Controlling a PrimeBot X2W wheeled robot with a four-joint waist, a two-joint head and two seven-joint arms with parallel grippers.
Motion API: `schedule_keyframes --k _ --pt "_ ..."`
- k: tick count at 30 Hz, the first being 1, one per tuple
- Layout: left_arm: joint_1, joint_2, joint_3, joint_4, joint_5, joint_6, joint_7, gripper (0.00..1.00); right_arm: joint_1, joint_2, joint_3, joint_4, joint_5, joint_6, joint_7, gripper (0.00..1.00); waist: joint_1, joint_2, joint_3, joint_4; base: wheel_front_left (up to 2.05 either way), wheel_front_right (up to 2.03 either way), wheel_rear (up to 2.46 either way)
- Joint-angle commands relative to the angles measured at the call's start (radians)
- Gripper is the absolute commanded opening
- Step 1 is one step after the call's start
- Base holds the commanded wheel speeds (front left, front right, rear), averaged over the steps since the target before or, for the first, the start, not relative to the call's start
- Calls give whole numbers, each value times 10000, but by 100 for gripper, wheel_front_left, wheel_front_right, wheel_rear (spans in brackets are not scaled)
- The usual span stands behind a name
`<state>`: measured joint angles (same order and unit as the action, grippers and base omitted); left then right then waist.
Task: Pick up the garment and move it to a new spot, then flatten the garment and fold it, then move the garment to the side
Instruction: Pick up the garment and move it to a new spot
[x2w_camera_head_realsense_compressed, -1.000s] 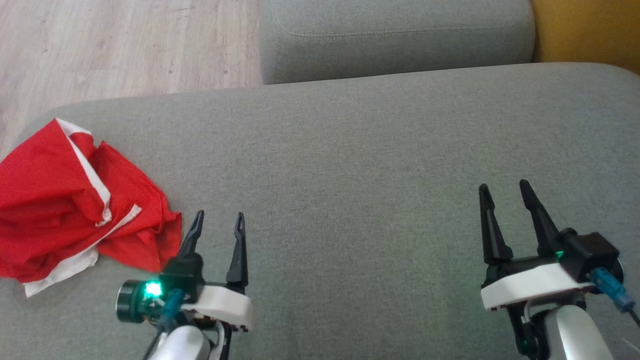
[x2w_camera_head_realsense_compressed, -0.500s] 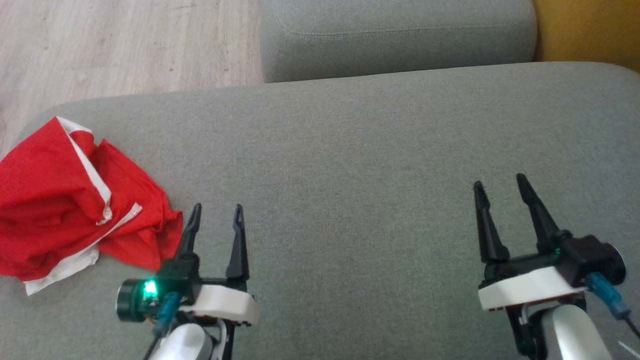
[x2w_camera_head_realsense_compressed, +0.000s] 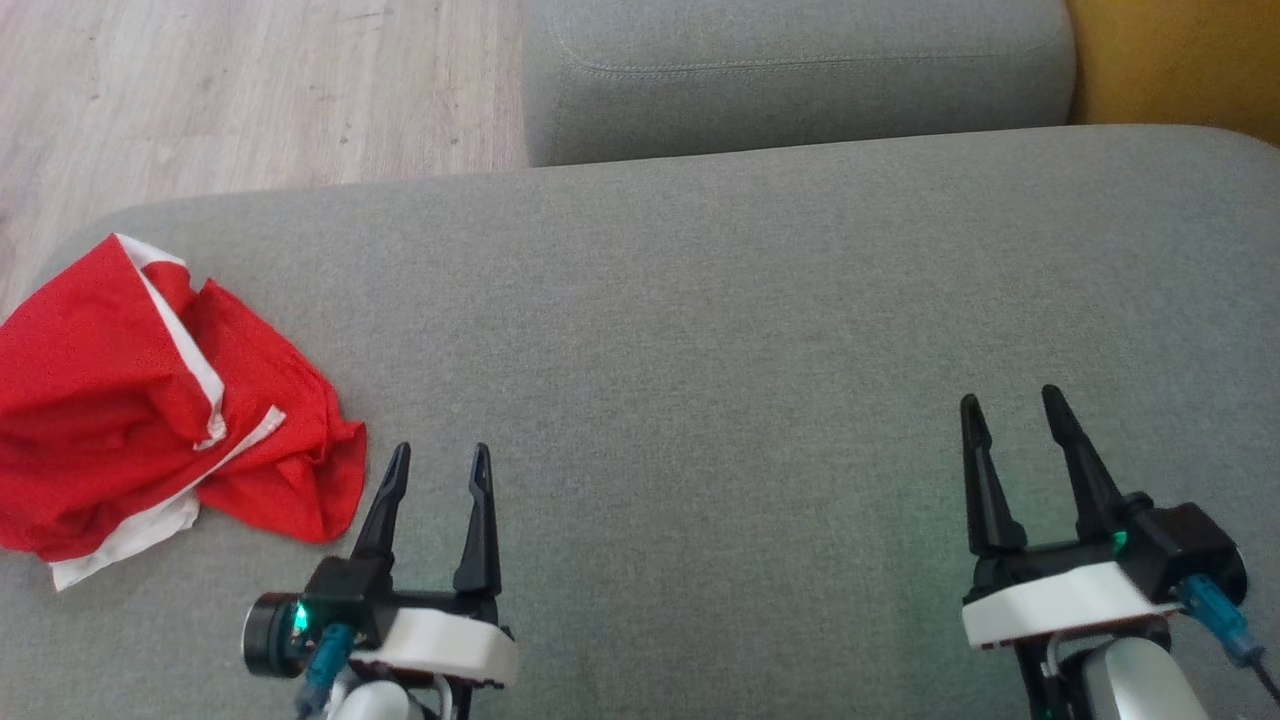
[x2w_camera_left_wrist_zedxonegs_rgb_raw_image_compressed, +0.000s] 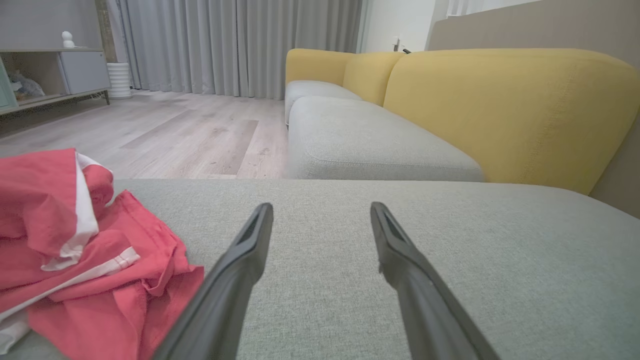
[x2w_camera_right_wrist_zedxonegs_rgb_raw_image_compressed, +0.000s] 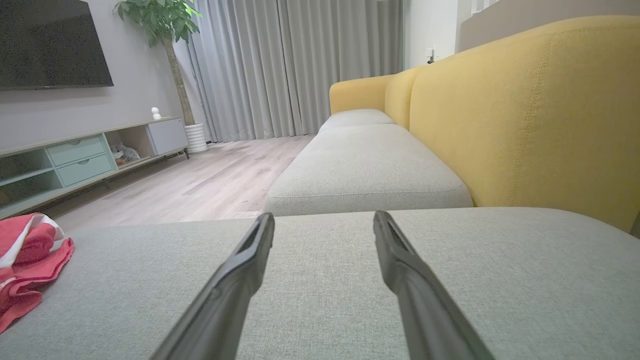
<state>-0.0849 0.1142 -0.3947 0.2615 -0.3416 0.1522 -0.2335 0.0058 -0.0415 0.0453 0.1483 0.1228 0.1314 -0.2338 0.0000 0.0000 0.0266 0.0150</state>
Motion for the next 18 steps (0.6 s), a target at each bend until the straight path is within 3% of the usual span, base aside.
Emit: schedule_keyframes --k 1,11,18 --pt "-280 -40 369 -216 382 -61 -197 100 -225 -85 293 -276 -271 -7 -193 100 0 0 -2 0 0 0 0" --pt "-313 -393 1000 -128 1209 -399 -283 100 -260 -87 293 -299 -430 -7 -279 100 0 0 24 140 0 0 0" --pt "-168 -535 1476 -60 1379 -454 -283 100 -154 -87 451 -297 -394 -7 -279 100 0 0 -89 811 0 0 0"
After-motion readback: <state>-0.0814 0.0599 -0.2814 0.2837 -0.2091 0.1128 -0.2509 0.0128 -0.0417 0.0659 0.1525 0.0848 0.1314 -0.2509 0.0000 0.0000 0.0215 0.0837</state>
